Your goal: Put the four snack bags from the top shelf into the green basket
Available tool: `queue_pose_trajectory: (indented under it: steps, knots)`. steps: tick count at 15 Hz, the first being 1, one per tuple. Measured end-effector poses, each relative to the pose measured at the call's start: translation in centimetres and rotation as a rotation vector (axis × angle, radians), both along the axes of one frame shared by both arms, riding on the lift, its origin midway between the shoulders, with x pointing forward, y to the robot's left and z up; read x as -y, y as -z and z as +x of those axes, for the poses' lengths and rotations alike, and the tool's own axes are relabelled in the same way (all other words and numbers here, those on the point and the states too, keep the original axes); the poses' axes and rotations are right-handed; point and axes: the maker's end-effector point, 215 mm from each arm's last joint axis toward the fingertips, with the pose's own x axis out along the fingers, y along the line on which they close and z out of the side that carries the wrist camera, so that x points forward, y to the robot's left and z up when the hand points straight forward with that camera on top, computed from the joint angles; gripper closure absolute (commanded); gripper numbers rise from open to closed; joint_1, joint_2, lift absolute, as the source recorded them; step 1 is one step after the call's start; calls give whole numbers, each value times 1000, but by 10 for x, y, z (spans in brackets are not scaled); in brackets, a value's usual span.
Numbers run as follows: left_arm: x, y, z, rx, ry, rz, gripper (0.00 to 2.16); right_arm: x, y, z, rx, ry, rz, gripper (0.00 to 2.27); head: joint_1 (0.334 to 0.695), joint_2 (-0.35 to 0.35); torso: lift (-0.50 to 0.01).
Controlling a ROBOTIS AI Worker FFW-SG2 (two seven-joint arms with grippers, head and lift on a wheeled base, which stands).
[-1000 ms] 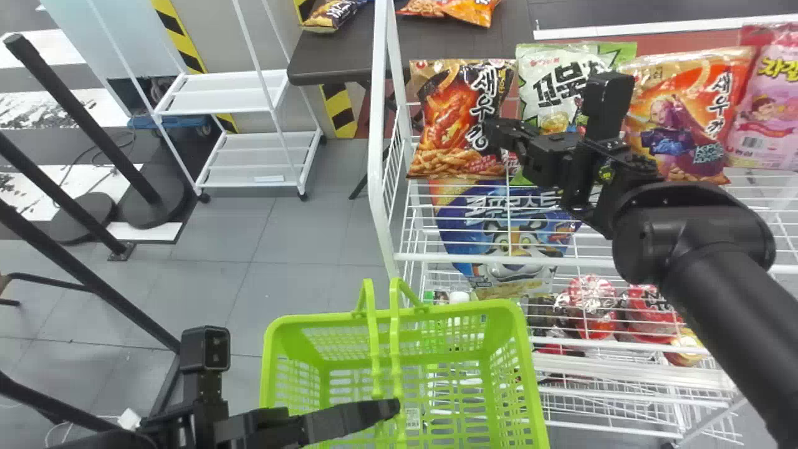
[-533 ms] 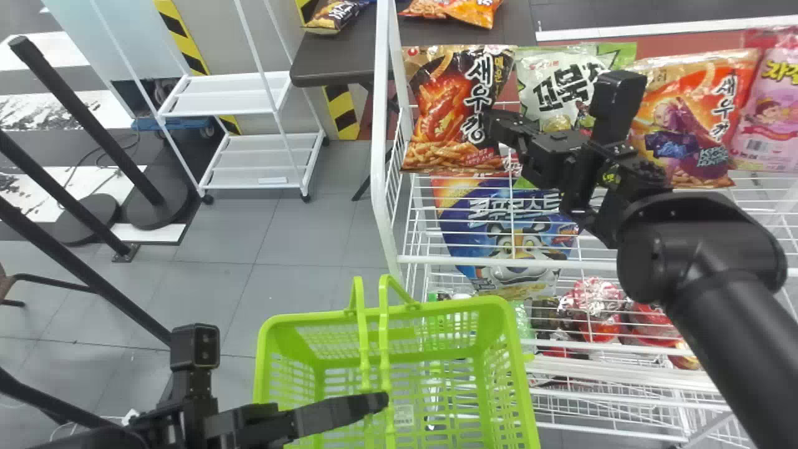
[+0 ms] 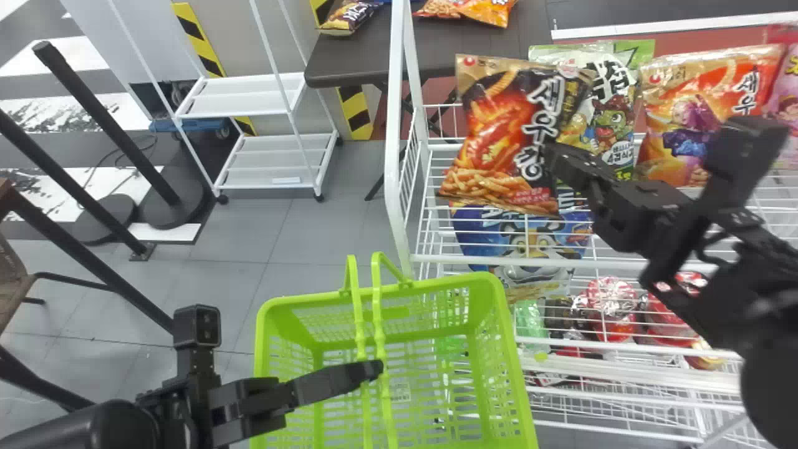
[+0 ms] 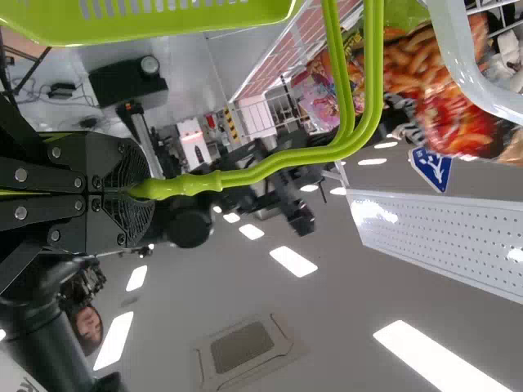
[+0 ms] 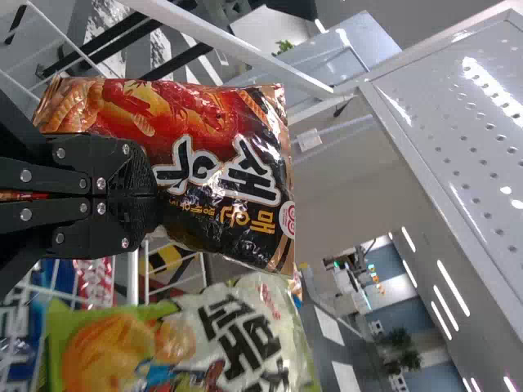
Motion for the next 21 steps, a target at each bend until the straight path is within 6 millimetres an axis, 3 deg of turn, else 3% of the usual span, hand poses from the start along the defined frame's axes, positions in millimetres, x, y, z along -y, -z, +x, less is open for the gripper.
queue_pose_trajectory:
  steps: [3, 5, 7, 10, 13, 16, 21]
  knots:
    - [-1, 1, 6, -1, -4, -3, 2145, 28, 8, -53, -79, 21, -20, 2246, 695, 155, 0]
    - [-1, 2, 7, -3, -8, -3, 2145, 31, 13, -87, -130, 0, -21, 2246, 695, 152, 0]
    - [0, 4, 8, -7, -10, -5, 2145, 21, 14, -116, -182, -50, -3, 2246, 695, 178, 0]
    - [4, 6, 7, -15, -10, -10, 2145, -16, 24, -154, -279, -162, 29, 2246, 695, 233, 0]
    - [6, 6, 6, -21, -9, -18, 2145, -61, 66, -188, -408, -265, -24, 2246, 695, 334, 0]
    - [7, 6, 5, -23, -7, -20, 2145, -88, 101, -201, -463, -313, -96, 2246, 695, 350, 0]
    - [13, 4, 4, -28, 10, -25, 2145, -145, 144, -202, -499, -410, -224, 2246, 695, 350, 0]
